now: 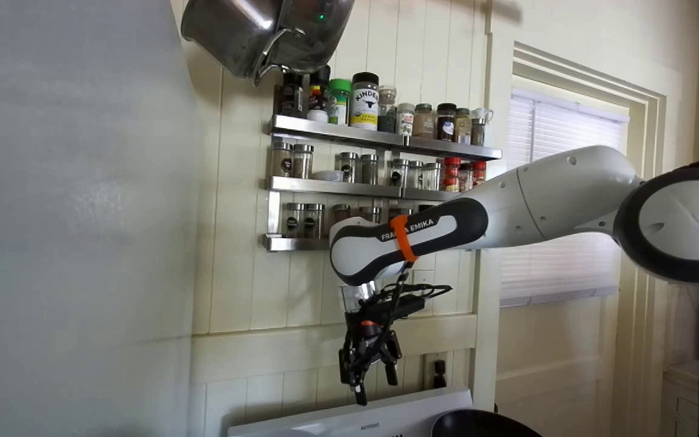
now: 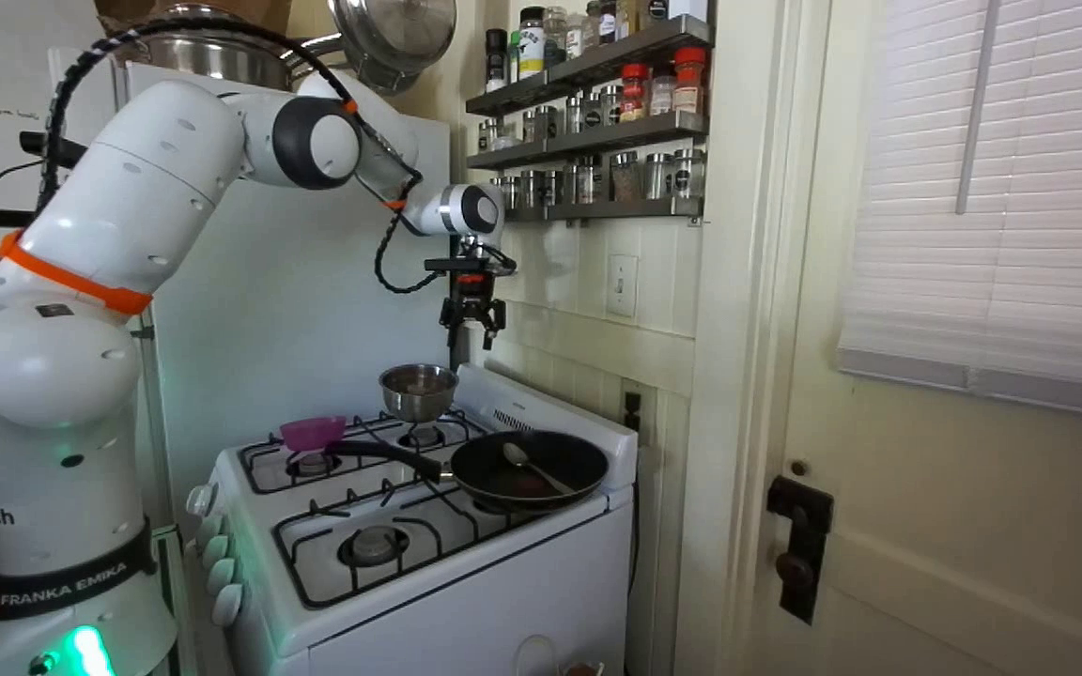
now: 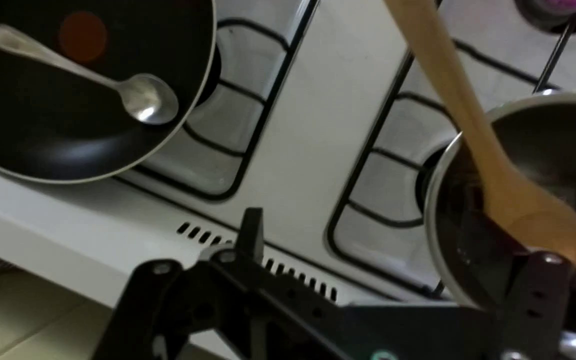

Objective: Remove the wooden spatula and spoon from the black pan and place it in the silver bowl on the left.

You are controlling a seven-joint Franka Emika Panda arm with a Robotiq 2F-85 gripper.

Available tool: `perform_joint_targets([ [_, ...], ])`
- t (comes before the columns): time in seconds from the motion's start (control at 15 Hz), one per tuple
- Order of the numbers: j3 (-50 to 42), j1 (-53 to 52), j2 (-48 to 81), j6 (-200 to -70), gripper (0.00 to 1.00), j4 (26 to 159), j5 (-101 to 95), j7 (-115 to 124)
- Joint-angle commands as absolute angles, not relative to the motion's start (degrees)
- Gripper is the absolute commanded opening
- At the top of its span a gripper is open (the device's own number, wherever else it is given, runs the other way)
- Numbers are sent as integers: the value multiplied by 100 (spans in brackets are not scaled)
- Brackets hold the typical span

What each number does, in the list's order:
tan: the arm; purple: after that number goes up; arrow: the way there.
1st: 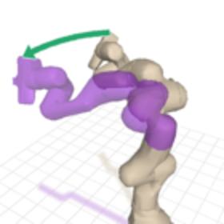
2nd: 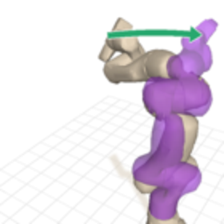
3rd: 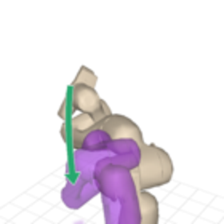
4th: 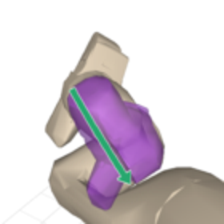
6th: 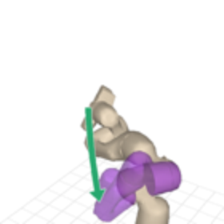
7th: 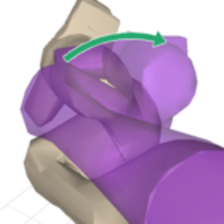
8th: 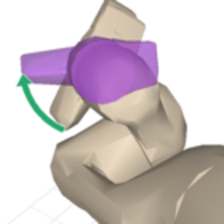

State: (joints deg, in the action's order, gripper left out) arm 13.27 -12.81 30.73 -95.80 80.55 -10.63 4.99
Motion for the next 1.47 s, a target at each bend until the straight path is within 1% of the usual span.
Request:
perform_joint_targets([
  [0.0,1039,-1105,2128,-11129,100,9420,-930,518],
  [0.2,852,-952,1642,-11995,100,10228,-1024,194],
  [0.47,826,-594,973,-12469,100,11366,-791,-997],
  [0.87,673,-203,-73,-12840,100,13194,-152,-2737],
  [1.2,-2,107,-854,-13047,100,14541,-518,-4326],
  [1.4,-561,398,-835,-13135,100,14496,-1063,-5614],
])
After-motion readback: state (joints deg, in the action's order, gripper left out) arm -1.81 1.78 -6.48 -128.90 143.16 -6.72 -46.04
